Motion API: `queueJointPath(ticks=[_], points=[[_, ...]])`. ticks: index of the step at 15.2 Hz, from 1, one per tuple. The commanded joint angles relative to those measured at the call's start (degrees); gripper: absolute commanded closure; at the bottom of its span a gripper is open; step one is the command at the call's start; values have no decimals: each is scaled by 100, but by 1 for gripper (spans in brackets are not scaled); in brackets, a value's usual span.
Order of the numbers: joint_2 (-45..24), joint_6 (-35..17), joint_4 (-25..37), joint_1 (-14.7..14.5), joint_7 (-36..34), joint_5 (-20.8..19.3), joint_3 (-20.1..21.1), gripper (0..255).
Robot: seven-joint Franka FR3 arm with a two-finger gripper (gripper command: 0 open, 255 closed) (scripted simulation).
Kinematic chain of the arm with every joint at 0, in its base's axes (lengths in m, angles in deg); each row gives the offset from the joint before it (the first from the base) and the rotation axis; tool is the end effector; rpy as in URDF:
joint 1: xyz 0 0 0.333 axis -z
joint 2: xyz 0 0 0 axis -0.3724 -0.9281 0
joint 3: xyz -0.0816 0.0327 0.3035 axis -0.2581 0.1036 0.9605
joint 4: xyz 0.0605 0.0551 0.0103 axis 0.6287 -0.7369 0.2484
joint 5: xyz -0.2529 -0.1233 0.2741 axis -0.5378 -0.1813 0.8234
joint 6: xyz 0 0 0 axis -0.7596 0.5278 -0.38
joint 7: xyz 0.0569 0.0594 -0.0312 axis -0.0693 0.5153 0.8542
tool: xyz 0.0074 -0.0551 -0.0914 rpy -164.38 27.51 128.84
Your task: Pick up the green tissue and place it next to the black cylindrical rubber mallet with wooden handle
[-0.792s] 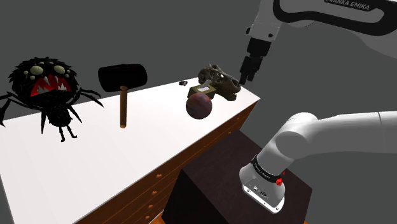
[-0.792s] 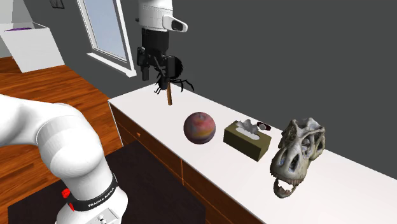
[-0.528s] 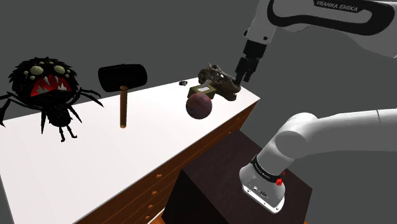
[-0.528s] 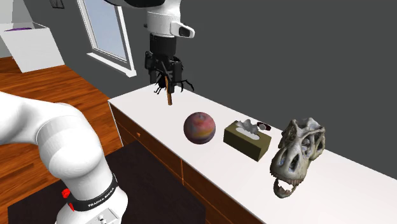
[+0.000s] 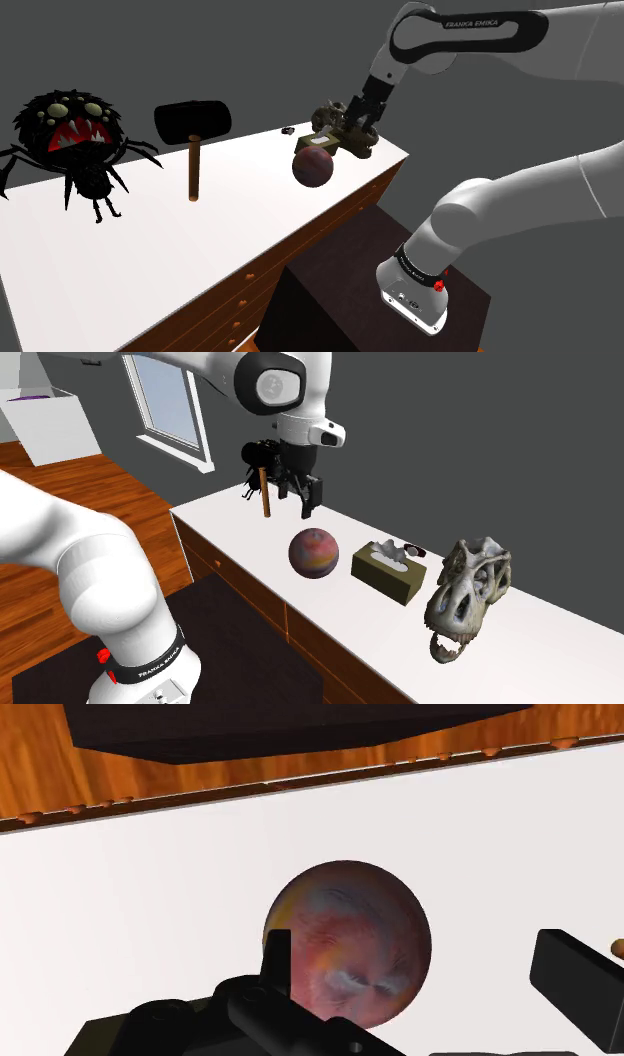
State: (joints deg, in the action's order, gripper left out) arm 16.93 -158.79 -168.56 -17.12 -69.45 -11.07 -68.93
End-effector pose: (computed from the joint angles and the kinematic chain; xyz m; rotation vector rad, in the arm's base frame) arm 0.3640 -0.0620 0.4710 -2.9974 0.1653 0.0310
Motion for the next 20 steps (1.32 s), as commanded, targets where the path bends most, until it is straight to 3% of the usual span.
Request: queueJointPath(ticks=[1, 7, 12, 18, 20], points=[[-349, -492, 21, 54, 12, 114, -131, 0], [-1426, -1764, 230, 106, 189, 674, -529, 0], [-2397, -2614, 607, 63, 580, 1485, -876, 0], [-3620, -3248, 1318, 116, 1364, 2933, -1138, 0], [-3690, -3302, 1326, 119, 1410, 3004, -1109, 0]])
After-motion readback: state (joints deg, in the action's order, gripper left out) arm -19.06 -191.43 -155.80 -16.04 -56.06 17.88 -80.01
